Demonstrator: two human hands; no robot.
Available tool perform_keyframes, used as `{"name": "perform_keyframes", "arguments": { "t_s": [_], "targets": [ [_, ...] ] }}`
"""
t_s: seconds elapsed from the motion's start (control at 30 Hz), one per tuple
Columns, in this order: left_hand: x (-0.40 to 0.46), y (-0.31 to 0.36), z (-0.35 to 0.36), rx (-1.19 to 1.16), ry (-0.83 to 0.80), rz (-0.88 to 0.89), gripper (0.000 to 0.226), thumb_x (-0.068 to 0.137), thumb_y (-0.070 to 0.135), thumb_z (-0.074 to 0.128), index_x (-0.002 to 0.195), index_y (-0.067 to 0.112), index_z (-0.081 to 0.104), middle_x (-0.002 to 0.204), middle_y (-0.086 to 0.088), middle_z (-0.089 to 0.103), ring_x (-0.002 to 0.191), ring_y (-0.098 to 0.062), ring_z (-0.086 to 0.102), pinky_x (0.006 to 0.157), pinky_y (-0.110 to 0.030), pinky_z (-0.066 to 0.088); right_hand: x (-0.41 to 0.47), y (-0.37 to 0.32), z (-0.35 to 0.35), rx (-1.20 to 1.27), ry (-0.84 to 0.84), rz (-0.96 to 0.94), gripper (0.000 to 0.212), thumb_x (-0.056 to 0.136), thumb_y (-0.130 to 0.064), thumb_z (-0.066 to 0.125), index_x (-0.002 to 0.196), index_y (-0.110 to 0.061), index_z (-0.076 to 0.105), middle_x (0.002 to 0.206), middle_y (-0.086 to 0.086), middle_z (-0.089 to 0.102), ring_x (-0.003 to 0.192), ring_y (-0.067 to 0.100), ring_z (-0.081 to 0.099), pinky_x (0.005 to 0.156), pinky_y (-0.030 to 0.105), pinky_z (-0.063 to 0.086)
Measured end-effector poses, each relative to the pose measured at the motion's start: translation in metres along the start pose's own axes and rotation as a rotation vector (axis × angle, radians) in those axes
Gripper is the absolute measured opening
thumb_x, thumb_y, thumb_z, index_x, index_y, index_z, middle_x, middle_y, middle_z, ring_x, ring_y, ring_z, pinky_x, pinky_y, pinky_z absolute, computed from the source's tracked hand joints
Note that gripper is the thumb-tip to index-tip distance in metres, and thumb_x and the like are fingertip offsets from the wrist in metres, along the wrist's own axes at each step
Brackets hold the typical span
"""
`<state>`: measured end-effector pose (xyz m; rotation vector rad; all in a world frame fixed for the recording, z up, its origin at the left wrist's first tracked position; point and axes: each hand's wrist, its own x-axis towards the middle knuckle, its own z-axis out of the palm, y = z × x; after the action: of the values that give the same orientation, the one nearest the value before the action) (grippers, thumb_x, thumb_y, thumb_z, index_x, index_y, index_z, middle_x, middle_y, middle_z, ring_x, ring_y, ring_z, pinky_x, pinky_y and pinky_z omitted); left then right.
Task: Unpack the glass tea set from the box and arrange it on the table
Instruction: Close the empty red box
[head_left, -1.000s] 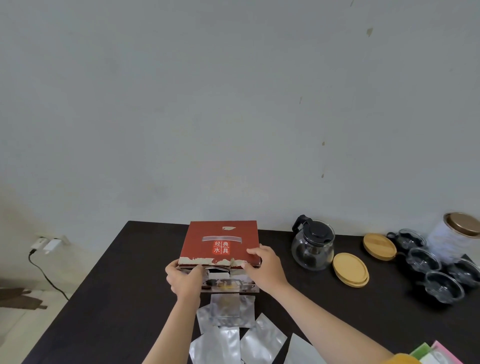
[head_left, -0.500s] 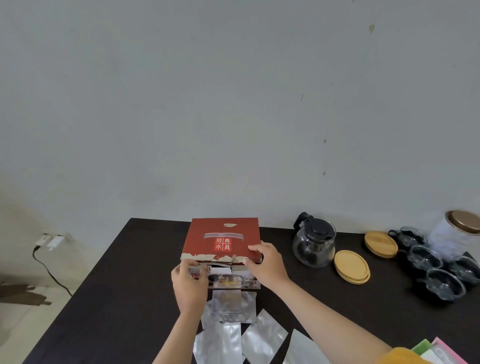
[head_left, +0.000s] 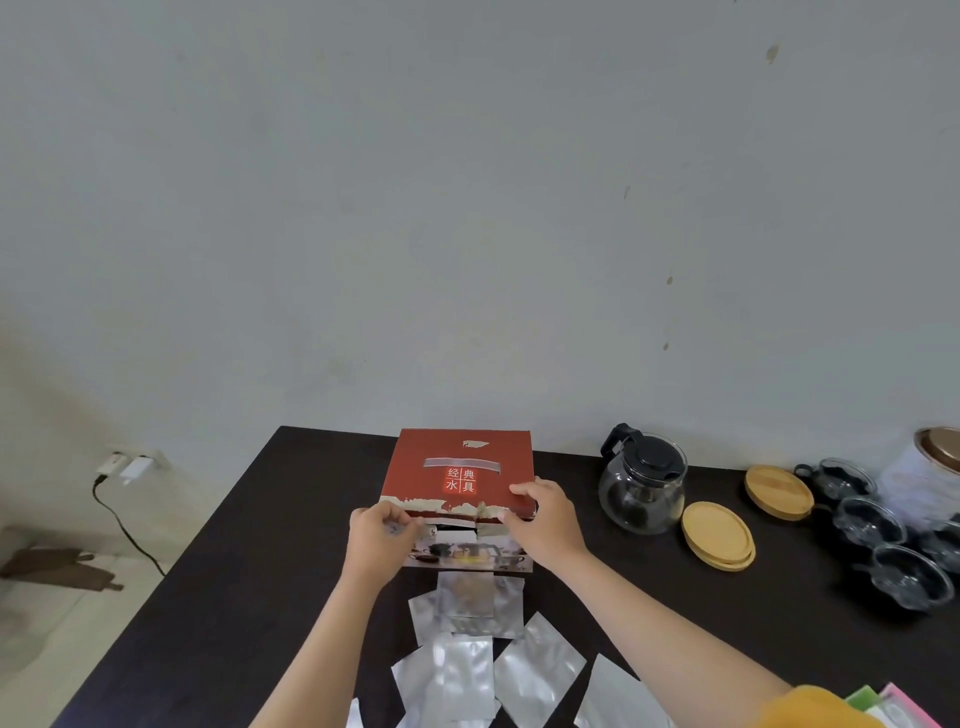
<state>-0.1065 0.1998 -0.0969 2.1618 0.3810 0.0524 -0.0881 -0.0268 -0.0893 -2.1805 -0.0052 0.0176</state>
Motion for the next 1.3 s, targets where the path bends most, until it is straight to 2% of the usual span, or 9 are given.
{"name": "perform_keyframes", "arguments": {
  "t_s": [0.2, 0.37, 0.5, 0.67, 0.83, 0.97, 1.1, 1.2, 1.3],
  "targets": [
    [0.008, 0.000, -0.002, 0.022, -0.026, -0.020, 0.022, 0.077, 0.023, 0.076, 0.062, 0.014, 0.063, 0.095, -0.016, 0.062, 0.067, -0.013, 0.056, 0.067, -0.024, 0.044, -0.001, -0.003, -0.002, -0.004, -0.001, 0.009, 0.042, 0.085, -0.020, 0.071, 0.125, -0.014, 0.059, 0.132, 0.004, 0.050, 0.113, 0.014, 0.054, 0.092, 0.015, 0.040],
    [-0.001, 0.006, 0.006, -0.017, 0.096, -0.004, 0.017, 0.075, 0.012, 0.077, 0.062, 0.009, 0.068, 0.078, -0.010, 0.067, 0.068, -0.015, 0.061, 0.058, -0.019, 0.042, -0.003, -0.006, -0.003, -0.021, -0.005, 0.005, 0.043, 0.085, -0.021, 0.071, 0.125, -0.015, 0.058, 0.132, 0.004, 0.050, 0.114, 0.013, 0.053, 0.092, 0.013, 0.038],
    [-0.003, 0.008, 0.015, -0.007, 0.155, -0.055, 0.012, 0.078, 0.012, 0.074, 0.068, 0.014, 0.069, 0.092, -0.012, 0.065, 0.073, -0.018, 0.061, 0.063, -0.026, 0.047, -0.001, -0.009, -0.006, -0.043, -0.023, 0.018, 0.044, 0.085, -0.023, 0.071, 0.126, -0.015, 0.058, 0.132, 0.003, 0.050, 0.114, 0.013, 0.054, 0.091, 0.014, 0.039],
    [0.002, 0.008, 0.013, 0.029, 0.095, -0.092, 0.005, 0.081, 0.011, 0.070, 0.079, 0.016, 0.070, 0.107, -0.013, 0.060, 0.079, -0.020, 0.060, 0.073, -0.031, 0.050, 0.004, -0.014, -0.009, -0.123, -0.048, 0.008, 0.046, 0.087, -0.023, 0.069, 0.129, -0.013, 0.055, 0.133, 0.004, 0.052, 0.119, 0.016, 0.052, 0.095, 0.020, 0.040],
    [0.001, 0.004, 0.004, 0.028, 0.026, -0.055, 0.018, 0.080, 0.008, 0.070, 0.070, 0.023, 0.065, 0.108, -0.009, 0.057, 0.087, -0.019, 0.058, 0.075, -0.028, 0.046, 0.006, -0.019, -0.007, -0.135, -0.036, 0.016, 0.046, 0.086, -0.021, 0.070, 0.129, -0.011, 0.055, 0.133, 0.005, 0.052, 0.118, 0.017, 0.053, 0.094, 0.020, 0.042],
    [-0.001, -0.001, 0.004, 0.013, 0.036, -0.015, 0.007, 0.080, 0.023, 0.071, 0.076, 0.027, 0.066, 0.102, -0.001, 0.060, 0.084, -0.015, 0.060, 0.070, -0.027, 0.047, 0.007, -0.018, -0.007, -0.133, -0.032, 0.024, 0.047, 0.086, -0.022, 0.070, 0.129, -0.012, 0.055, 0.133, 0.005, 0.052, 0.119, 0.017, 0.053, 0.095, 0.022, 0.043],
    [-0.006, 0.001, 0.003, -0.173, 0.169, -0.108, 0.031, 0.078, 0.038, 0.073, 0.072, 0.010, 0.060, 0.072, -0.003, 0.064, 0.070, -0.018, 0.059, 0.061, -0.029, 0.046, 0.009, -0.016, -0.005, -0.102, -0.015, 0.062, 0.047, 0.083, -0.020, 0.073, 0.126, -0.013, 0.056, 0.131, 0.005, 0.051, 0.118, 0.017, 0.053, 0.092, 0.020, 0.044],
    [-0.006, 0.007, 0.003, -0.194, 0.256, -0.197, 0.035, 0.079, 0.038, 0.073, 0.078, 0.007, 0.056, 0.075, -0.007, 0.062, 0.066, -0.019, 0.056, 0.059, -0.032, 0.046, 0.011, -0.013, -0.004, -0.019, 0.002, 0.123, 0.049, 0.078, -0.015, 0.078, 0.123, -0.014, 0.059, 0.130, 0.004, 0.054, 0.115, 0.015, 0.055, 0.084, 0.015, 0.042],
    [-0.004, 0.012, 0.003, -0.201, 0.265, -0.265, 0.030, 0.078, 0.029, 0.075, 0.088, 0.011, 0.054, 0.084, -0.003, 0.060, 0.070, -0.018, 0.056, 0.060, -0.032, 0.046, 0.011, -0.009, -0.006, 0.164, 0.013, 0.183, 0.071, 0.072, -0.011, 0.082, 0.134, -0.016, 0.050, 0.133, 0.002, 0.055, 0.119, 0.016, 0.054, 0.088, 0.018, 0.042]
  ]
}}
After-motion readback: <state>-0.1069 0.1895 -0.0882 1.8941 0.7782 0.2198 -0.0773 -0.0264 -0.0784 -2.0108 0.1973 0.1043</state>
